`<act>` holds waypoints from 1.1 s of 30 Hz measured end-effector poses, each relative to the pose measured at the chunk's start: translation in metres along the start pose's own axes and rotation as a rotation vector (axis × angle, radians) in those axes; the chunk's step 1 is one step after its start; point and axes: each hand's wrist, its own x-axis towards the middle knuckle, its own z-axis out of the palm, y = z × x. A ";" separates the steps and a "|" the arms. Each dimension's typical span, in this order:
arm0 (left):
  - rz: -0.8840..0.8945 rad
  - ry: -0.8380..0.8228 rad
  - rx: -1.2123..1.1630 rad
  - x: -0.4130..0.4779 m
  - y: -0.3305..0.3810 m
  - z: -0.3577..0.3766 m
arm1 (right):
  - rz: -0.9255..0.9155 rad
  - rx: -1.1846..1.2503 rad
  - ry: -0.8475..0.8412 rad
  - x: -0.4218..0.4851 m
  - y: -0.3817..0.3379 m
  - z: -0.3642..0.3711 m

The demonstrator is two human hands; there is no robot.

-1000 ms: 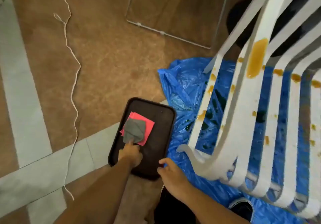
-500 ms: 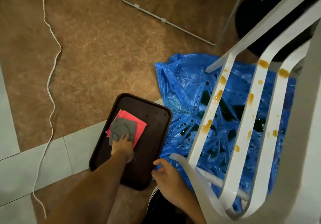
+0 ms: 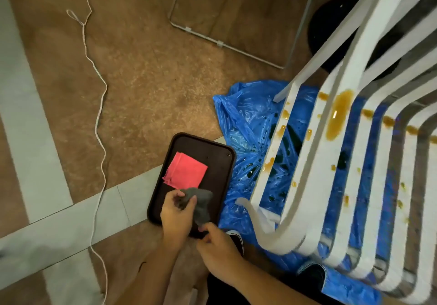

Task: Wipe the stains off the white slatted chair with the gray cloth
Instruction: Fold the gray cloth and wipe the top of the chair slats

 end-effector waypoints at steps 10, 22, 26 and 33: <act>-0.118 -0.152 -0.630 -0.108 0.150 -0.063 | -0.205 0.496 -0.035 -0.117 -0.046 -0.040; -0.295 -0.626 -0.705 -0.243 0.347 -0.034 | -0.616 0.266 0.540 -0.286 -0.076 -0.178; -0.200 -0.566 -0.460 -0.281 0.393 -0.032 | -0.597 0.275 0.535 -0.356 -0.079 -0.210; 0.055 -0.675 -0.101 -0.350 0.463 -0.060 | -0.627 0.413 0.599 -0.460 -0.072 -0.238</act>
